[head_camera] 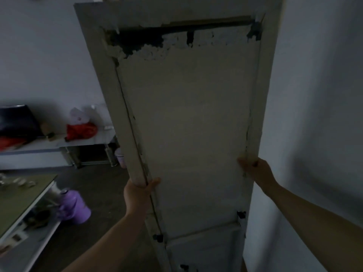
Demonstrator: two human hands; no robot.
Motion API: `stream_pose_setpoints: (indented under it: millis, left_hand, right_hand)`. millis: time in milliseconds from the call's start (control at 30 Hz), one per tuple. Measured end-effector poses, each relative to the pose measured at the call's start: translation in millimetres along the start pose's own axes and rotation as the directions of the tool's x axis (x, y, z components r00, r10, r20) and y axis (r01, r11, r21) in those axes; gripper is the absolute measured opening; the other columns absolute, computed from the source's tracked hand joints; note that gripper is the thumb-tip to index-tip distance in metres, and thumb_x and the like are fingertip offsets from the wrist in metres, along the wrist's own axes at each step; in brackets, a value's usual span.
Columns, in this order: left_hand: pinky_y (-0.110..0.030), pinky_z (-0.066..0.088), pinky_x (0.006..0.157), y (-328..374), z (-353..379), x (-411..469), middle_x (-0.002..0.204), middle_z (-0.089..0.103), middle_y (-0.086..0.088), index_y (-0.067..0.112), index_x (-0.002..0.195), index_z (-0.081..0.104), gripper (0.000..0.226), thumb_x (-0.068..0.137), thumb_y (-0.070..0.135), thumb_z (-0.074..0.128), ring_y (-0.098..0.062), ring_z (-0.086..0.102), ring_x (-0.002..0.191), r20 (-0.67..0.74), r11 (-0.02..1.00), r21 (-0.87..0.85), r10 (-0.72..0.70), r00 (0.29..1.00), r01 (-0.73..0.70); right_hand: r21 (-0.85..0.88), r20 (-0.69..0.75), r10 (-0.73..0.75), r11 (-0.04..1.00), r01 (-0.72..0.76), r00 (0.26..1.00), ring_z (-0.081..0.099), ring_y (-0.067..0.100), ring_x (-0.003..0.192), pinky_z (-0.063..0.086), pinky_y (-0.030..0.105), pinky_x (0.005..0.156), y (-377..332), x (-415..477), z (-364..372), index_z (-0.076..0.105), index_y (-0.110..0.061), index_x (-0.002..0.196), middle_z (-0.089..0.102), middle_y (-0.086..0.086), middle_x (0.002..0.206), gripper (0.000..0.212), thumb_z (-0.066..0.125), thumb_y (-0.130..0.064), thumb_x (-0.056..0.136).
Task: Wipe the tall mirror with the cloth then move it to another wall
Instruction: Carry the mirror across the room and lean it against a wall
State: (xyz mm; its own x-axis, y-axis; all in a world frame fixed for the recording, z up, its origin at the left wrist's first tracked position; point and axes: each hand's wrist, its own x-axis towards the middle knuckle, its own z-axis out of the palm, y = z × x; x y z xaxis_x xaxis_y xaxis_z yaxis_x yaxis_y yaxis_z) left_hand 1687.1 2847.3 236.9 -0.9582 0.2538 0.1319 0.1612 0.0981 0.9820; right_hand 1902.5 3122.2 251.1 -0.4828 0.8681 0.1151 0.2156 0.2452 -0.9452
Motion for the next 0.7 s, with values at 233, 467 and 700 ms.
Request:
stream_pose_setpoints:
  millis: [233, 467, 700]
  left_hand:
    - [-0.002, 0.039, 0.044, -4.6, -21.8, -9.1, 0.070, 0.062, 0.018, 0.023, 0.078, 0.061, 0.032, 0.062, 0.012, 0.085, 0.008, 0.056, 0.062, -0.102, 1.000, 0.001, 0.006, 0.995, -0.006]
    - [-0.005, 0.039, 0.049, -4.1, -34.2, -15.5, 0.074, 0.062, 0.010, 0.019, 0.086, 0.063, 0.032, 0.063, 0.015, 0.085, 0.008, 0.055, 0.065, -0.154, 0.999, 0.050, 0.005, 0.988, 0.003]
    - [-0.009, 0.037, 0.052, 3.4, -22.4, -30.7, 0.073, 0.060, 0.015, 0.019, 0.088, 0.061, 0.035, 0.063, 0.020, 0.085, 0.007, 0.053, 0.066, -0.164, 0.999, 0.050, -0.010, 0.986, 0.019]
  right_hand:
    - [-0.015, 0.070, -0.056, 0.998, 0.057, 0.996, 0.051, 0.009, 0.045, 0.038, 0.016, 0.045, -7.8, 3.0, 30.3, 0.048, -0.019, 0.059, 0.049, -0.006, 0.047, 0.036, 0.068, -0.042, 0.079]
    - [-0.021, 0.118, -0.093, 0.995, 0.096, 0.989, 0.058, 0.020, 0.059, 0.049, 0.024, 0.053, -19.9, 3.6, 35.8, 0.059, -0.009, 0.075, 0.058, 0.007, 0.067, 0.037, 0.067, -0.045, 0.079]
    - [0.072, 0.230, -0.055, 0.997, 0.040, 0.972, 0.055, 0.004, 0.077, 0.047, 0.015, 0.067, -30.3, 13.2, 30.6, 0.050, -0.016, 0.110, 0.056, -0.010, 0.092, 0.027, 0.061, -0.029, 0.090]
